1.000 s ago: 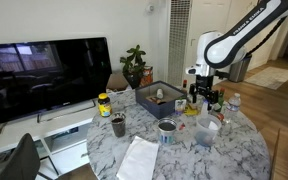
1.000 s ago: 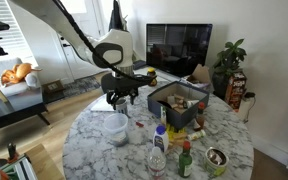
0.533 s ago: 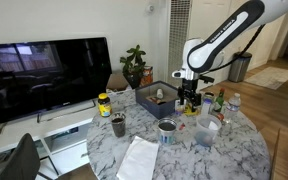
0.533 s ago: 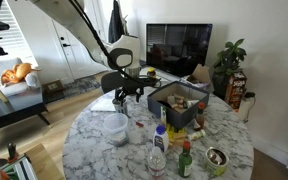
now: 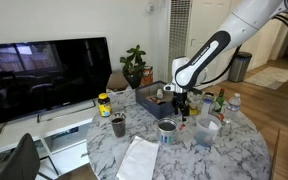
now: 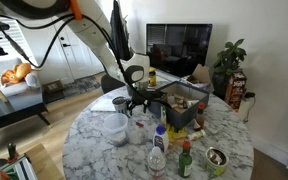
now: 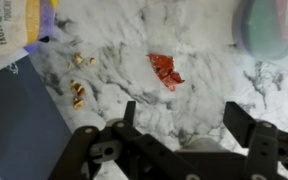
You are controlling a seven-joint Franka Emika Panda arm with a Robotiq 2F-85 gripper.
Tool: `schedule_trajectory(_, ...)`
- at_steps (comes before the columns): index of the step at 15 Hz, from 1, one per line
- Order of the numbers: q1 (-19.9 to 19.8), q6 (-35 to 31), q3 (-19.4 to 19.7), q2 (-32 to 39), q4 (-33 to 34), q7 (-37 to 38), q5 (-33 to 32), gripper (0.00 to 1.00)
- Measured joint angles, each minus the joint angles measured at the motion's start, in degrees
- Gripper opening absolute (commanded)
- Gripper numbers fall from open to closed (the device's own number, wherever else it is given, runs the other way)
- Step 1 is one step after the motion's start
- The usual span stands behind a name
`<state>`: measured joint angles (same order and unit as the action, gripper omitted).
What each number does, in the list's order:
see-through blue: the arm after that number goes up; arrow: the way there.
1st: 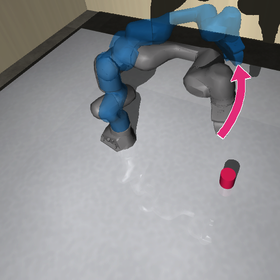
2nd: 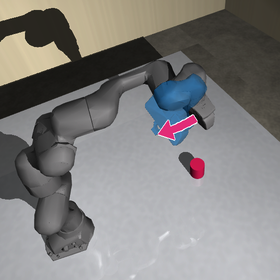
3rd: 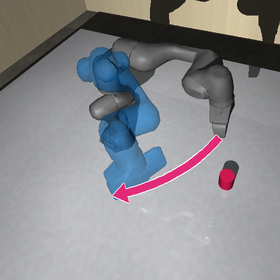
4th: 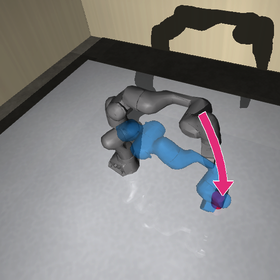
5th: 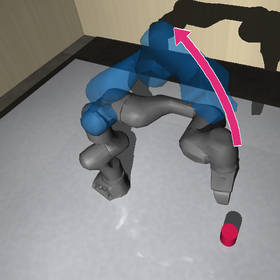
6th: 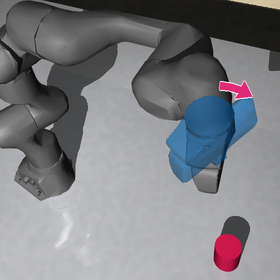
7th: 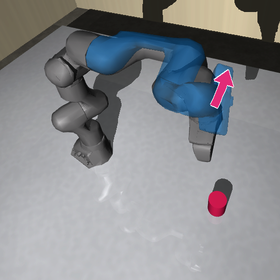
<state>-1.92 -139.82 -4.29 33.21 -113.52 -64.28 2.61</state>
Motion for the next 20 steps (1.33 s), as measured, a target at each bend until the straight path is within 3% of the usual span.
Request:
schedule_trajectory(6,0.0,0.2,0.2,8.0,6.6,5.2,-4.0,0.82)
schedule_trajectory(13,0.0,2.0,0.3,11.8,10.6,8.4,-7.1,0.77)
schedule_trajectory(15,0.0,2.8,0.3,12.1,11.4,8.8,-7.6,0.53)
schedule_trajectory(20,-0.1,3.6,0.4,12.4,12.6,9.7,-8.7,0.15)
